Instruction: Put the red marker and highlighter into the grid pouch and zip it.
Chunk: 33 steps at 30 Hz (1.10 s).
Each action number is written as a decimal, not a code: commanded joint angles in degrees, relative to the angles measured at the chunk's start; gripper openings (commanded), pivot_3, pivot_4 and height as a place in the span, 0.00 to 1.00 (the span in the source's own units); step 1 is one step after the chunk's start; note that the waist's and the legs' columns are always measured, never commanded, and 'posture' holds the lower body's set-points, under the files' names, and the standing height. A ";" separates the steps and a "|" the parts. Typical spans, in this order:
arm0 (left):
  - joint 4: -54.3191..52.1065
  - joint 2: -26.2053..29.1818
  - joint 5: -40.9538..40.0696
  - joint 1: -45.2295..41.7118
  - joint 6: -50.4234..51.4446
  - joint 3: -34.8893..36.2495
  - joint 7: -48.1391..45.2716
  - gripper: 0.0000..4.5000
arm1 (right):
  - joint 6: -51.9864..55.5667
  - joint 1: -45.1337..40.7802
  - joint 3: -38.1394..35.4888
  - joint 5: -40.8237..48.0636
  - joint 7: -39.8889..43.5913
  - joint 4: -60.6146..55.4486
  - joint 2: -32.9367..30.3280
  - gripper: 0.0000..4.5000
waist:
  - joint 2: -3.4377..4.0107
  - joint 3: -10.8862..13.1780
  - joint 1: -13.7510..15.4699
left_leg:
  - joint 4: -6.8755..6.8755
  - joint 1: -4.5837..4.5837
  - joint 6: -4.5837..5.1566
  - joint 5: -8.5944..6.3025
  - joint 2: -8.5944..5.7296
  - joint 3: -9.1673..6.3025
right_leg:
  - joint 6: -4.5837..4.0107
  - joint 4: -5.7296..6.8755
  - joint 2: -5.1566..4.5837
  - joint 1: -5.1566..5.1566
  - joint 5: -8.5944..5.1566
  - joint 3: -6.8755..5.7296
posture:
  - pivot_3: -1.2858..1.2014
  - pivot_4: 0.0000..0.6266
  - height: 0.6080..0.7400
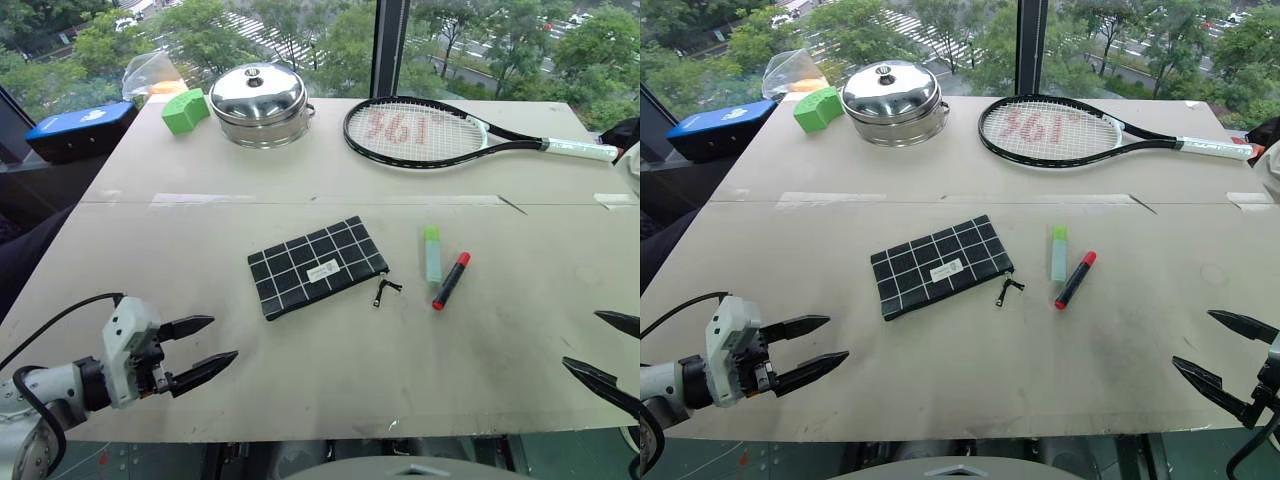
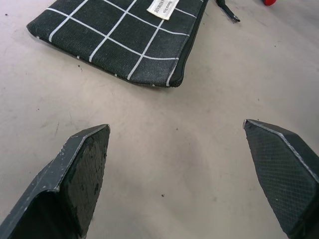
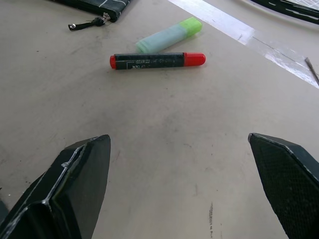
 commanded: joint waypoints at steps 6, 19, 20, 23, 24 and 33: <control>4.44 -2.66 14.95 -8.46 -17.46 -5.96 8.47 0.97 | 4.85 -7.89 5.23 9.15 -2.61 -11.73 -3.88 1.00 | 0.15 -0.09 0.02 | 0.14 0.06 -0.10 -0.06 0.00 0.00 | 0.12 0.06 0.00 0.06 -0.04 -0.02 | 0.52 0.24 1.00; 17.63 -4.48 39.43 -12.74 -53.47 -18.11 18.92 0.97 | 7.81 -7.67 11.55 10.71 -2.53 -19.47 -6.74 1.00 | 0.17 -0.45 0.52 | 0.06 -0.05 0.11 -0.13 -0.05 -0.03 | -0.11 -0.13 -0.26 0.06 0.06 -0.19 | 0.52 0.24 1.00; 17.43 -4.86 40.34 -13.38 -53.24 -19.43 19.64 0.97 | 7.77 -7.57 11.62 10.60 -2.50 -19.57 -6.71 1.00 | 0.23 -0.49 0.62 | 0.08 -0.05 0.11 -0.13 -0.07 -0.03 | -0.11 -0.12 -0.29 0.08 0.06 -0.21 | 0.52 0.24 1.00; 16.47 -6.70 43.18 -16.41 -50.54 -23.07 22.17 0.97 | 7.90 -7.45 11.98 10.58 -3.03 -20.29 -6.61 1.00 | 0.40 -0.60 1.26 | 0.12 -0.05 0.14 -0.12 -0.08 -0.03 | -0.10 -0.09 -0.30 0.10 0.06 -0.25 | 0.52 0.24 1.00; 16.52 -7.15 44.00 -17.33 -49.87 -24.16 22.73 0.97 | 7.99 -7.49 12.11 10.67 -3.29 -20.54 -6.56 1.00 | 0.41 -0.62 1.36 | 0.15 -0.05 0.21 -0.08 -0.10 -0.02 | -0.09 -0.07 -0.29 0.10 0.06 -0.27 | 0.52 0.24 1.00; 17.01 -9.67 45.60 -22.75 -42.15 -31.69 24.09 0.54 | 8.25 -7.66 14.46 9.55 -6.41 -21.98 -5.97 1.00 | 0.59 -0.80 1.52 | 0.28 0.04 0.27 -0.08 -0.13 -0.04 | -0.04 0.01 -0.23 0.26 0.04 -0.35 | 0.52 0.24 1.00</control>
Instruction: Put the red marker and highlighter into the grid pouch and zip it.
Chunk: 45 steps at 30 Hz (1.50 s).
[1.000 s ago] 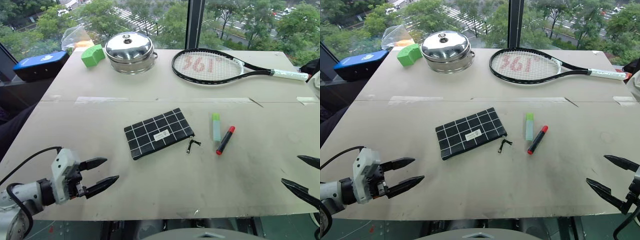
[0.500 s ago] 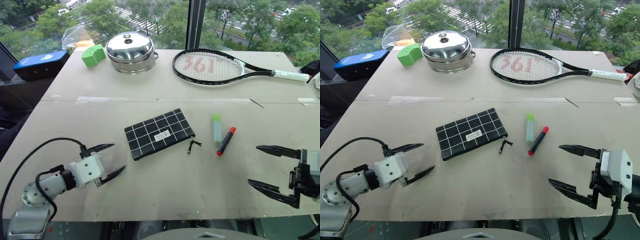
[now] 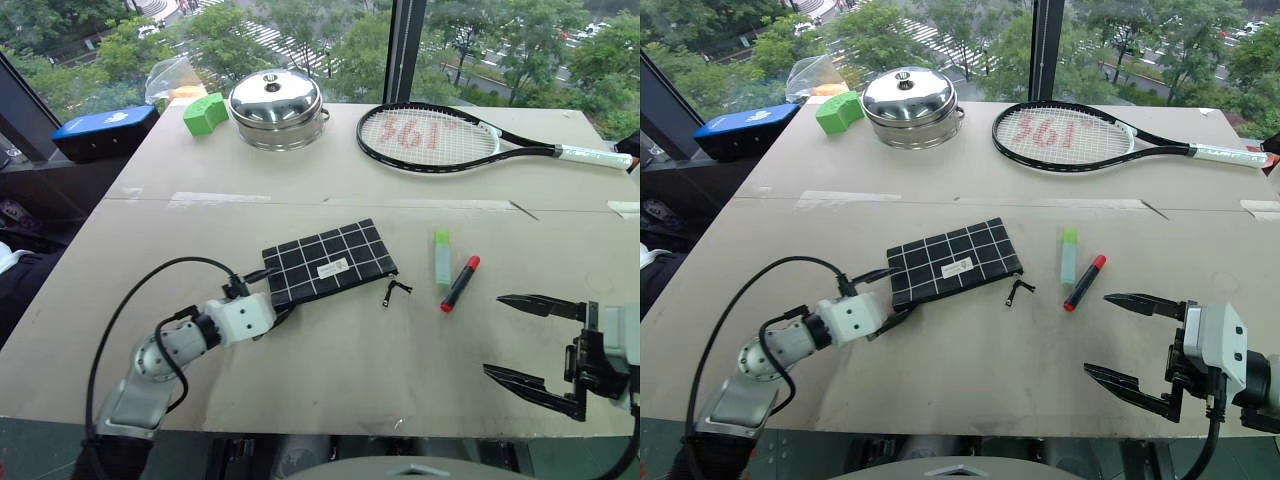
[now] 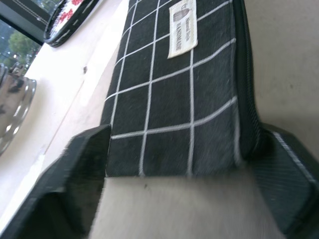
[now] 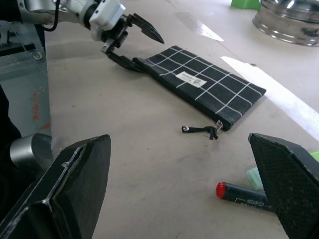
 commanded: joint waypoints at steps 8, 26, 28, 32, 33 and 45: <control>-1.71 -1.41 -2.96 -1.71 7.18 -3.12 -0.38 0.01 | 6.95 -6.86 10.66 -2.13 -14.37 -5.34 1.49 1.00 | 0.15 -0.11 -0.19 | -0.01 0.05 0.01 0.00 0.00 -0.03 | 0.01 0.01 0.03 0.05 -0.01 -0.01 | 0.52 0.24 1.00; -13.55 -2.81 -11.58 -9.13 30.21 -4.42 -2.53 0.01 | 50.16 -49.07 29.40 -6.84 -51.84 19.02 26.81 1.00 | -0.59 0.03 -1.80 | -0.01 -0.40 -0.34 0.21 0.05 -0.11 | 0.25 0.06 0.49 -0.23 0.14 -0.21 | 0.52 0.24 1.00; -13.96 -2.76 -11.61 -8.92 30.62 -4.64 -2.47 0.01 | 49.74 -50.39 28.66 -6.86 -52.19 20.81 28.96 1.00 | -0.55 0.05 -1.77 | 0.00 -0.40 -0.34 0.21 0.04 -0.11 | 0.26 0.08 0.49 -0.23 0.14 -0.25 | 0.52 0.24 1.00; -14.71 -2.63 -11.71 -8.53 31.05 -4.91 -2.36 0.01 | 48.17 -51.61 29.35 -8.56 -52.48 23.00 30.43 1.00 | -0.55 0.05 -1.82 | 0.00 -0.38 -0.33 0.20 0.03 -0.11 | 0.27 0.10 0.49 -0.22 0.14 -0.32 | 0.52 0.24 1.00; -14.85 -2.60 -11.77 -8.49 31.18 -4.95 -2.35 0.01 | 47.78 -51.90 29.52 -8.73 -52.32 23.38 30.67 1.00 | -0.54 0.06 -1.81 | 0.00 -0.38 -0.33 0.20 0.03 -0.11 | 0.27 0.10 0.48 -0.22 0.14 -0.33 | 0.52 0.24 1.00; -16.22 -2.59 -12.17 -7.96 32.31 -4.69 -2.12 0.00 | 44.95 -52.66 30.26 -11.63 -51.41 26.46 32.25 0.59 | -0.51 0.07 -1.99 | 0.00 -0.37 -0.34 0.21 0.04 -0.11 | 0.27 0.14 0.49 -0.22 0.15 -0.34 | 0.52 0.24 1.00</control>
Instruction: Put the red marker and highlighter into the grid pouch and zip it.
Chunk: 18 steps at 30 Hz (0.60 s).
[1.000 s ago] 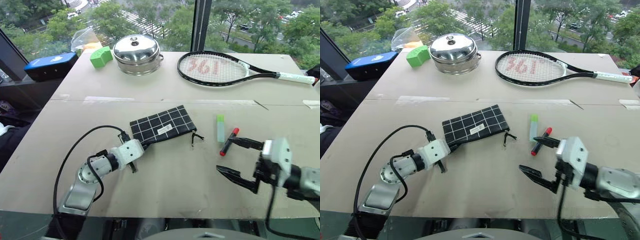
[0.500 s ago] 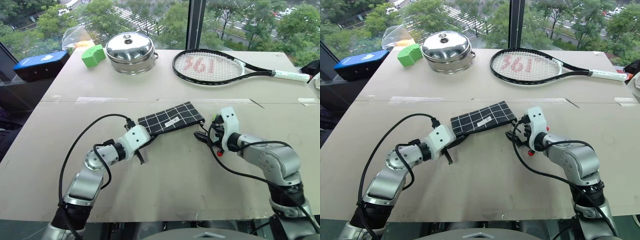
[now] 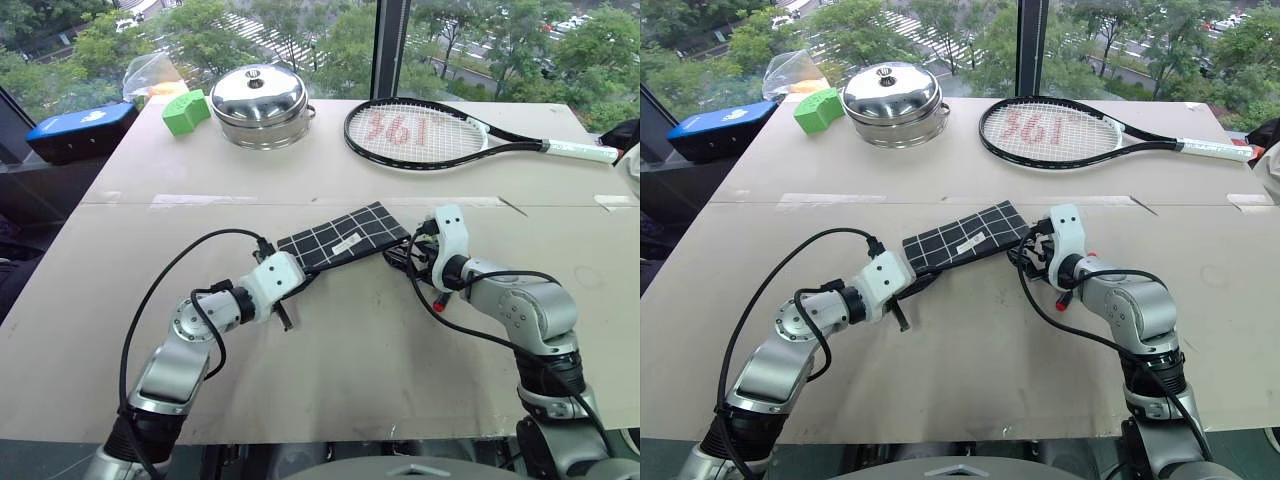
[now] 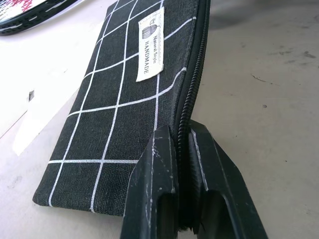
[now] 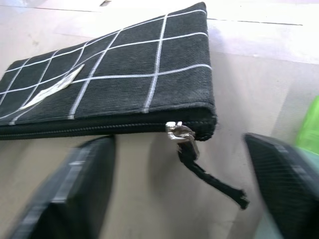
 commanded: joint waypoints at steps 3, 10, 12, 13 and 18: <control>-3.13 0.28 -1.49 0.59 -0.26 0.67 0.17 0.00 | -2.05 -1.04 -0.11 -0.65 1.08 -0.71 0.26 0.25 | 0.01 0.00 -0.05 | 0.00 0.00 0.00 0.00 0.00 0.00 | 0.00 0.00 0.00 0.00 0.00 0.01 | 0.52 0.24 1.00; -3.46 0.26 -1.69 0.73 0.02 0.55 0.34 0.00 | -2.92 -0.62 0.90 -1.56 2.50 -1.27 -0.57 0.02 | 0.02 0.01 -0.06 | 0.00 0.00 0.00 0.00 0.00 -0.01 | 0.00 0.00 -0.01 0.00 0.00 0.02 | 0.52 0.24 1.00; -3.51 0.09 -1.75 0.40 0.36 0.49 0.46 0.00 | -2.55 -0.41 1.57 -1.50 3.35 -2.15 -1.27 0.02 | 0.02 0.01 -0.06 | 0.00 0.00 0.00 0.00 0.00 -0.01 | 0.00 0.00 -0.01 0.00 0.00 0.02 | 0.52 0.24 1.00; -3.48 0.01 -1.76 0.20 0.51 0.45 0.52 0.00 | -2.22 -0.39 1.80 -1.35 3.74 -2.61 -1.48 0.02 | 0.03 0.02 -0.06 | 0.00 0.00 0.00 0.00 0.00 -0.01 | 0.00 0.00 0.00 0.00 0.00 0.02 | 0.52 0.24 1.00; -3.57 -0.65 -2.23 -0.39 1.15 0.28 1.06 0.00 | -0.12 -0.54 2.91 -1.10 4.09 -4.01 -1.63 0.02 | 0.03 0.02 -0.05 | 0.00 0.00 0.00 0.00 0.00 -0.01 | 0.00 0.00 -0.01 0.00 0.00 0.04 | 0.52 0.24 1.00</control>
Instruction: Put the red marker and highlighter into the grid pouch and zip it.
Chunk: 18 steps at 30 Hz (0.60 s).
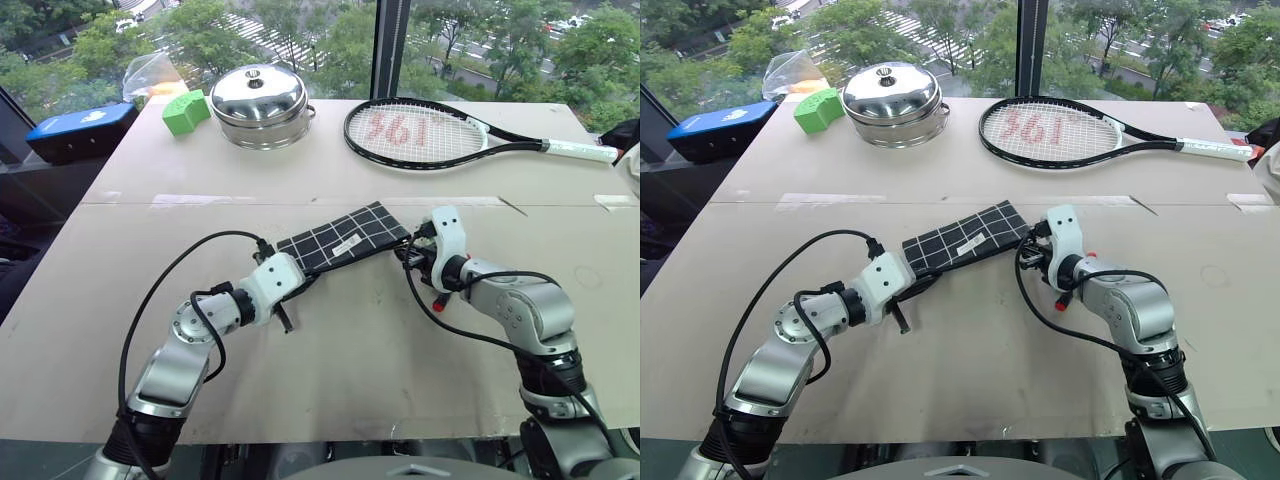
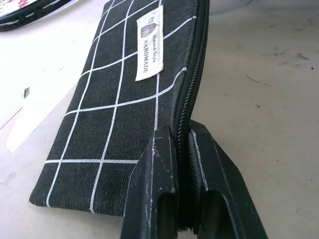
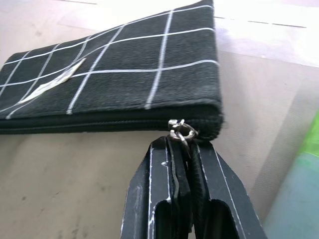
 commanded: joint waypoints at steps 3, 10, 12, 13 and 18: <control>-2.76 -0.88 -1.66 -0.97 0.22 0.40 0.99 0.00 | 1.60 -0.89 0.96 -0.12 -0.19 -2.71 0.51 0.02 | 0.00 0.00 0.00 | 0.00 0.00 0.00 0.00 0.00 0.00 | 0.00 0.00 0.00 0.00 0.00 0.01 | 0.52 0.24 1.00; -2.98 -1.47 -2.74 -1.46 1.44 0.43 1.45 0.00 | 1.79 -1.36 1.96 -1.67 -0.73 -2.65 1.42 0.02 | 0.00 0.00 -0.01 | 0.00 0.00 0.00 0.00 0.00 0.00 | 0.00 0.00 0.00 0.00 0.00 0.00 | 0.52 0.24 1.00; -3.39 -1.74 -2.73 -1.60 1.86 0.19 1.56 0.00 | 1.91 -1.70 2.39 -1.94 -0.67 -2.89 1.70 0.02 | 0.00 0.00 -0.05 | 0.00 0.00 0.00 0.00 0.00 0.00 | 0.00 0.00 0.00 0.00 0.00 0.00 | 0.52 0.24 1.00; -3.49 -1.85 -2.71 -1.69 2.03 0.11 1.58 0.00 | 2.01 -1.87 2.52 -1.99 -0.65 -2.98 1.86 0.02 | 0.00 0.00 -0.06 | 0.00 0.00 0.00 0.00 0.00 0.00 | 0.00 0.00 0.00 0.00 0.00 -0.01 | 0.52 0.24 1.00; -3.68 -2.75 -2.76 -2.60 2.92 -0.45 2.10 0.00 | 3.12 -3.76 4.45 -1.88 -0.27 -3.92 3.24 0.02 | 0.00 0.00 -0.07 | 0.00 0.00 0.00 0.00 0.00 0.00 | 0.00 0.00 0.00 0.00 0.00 -0.02 | 0.52 0.24 1.00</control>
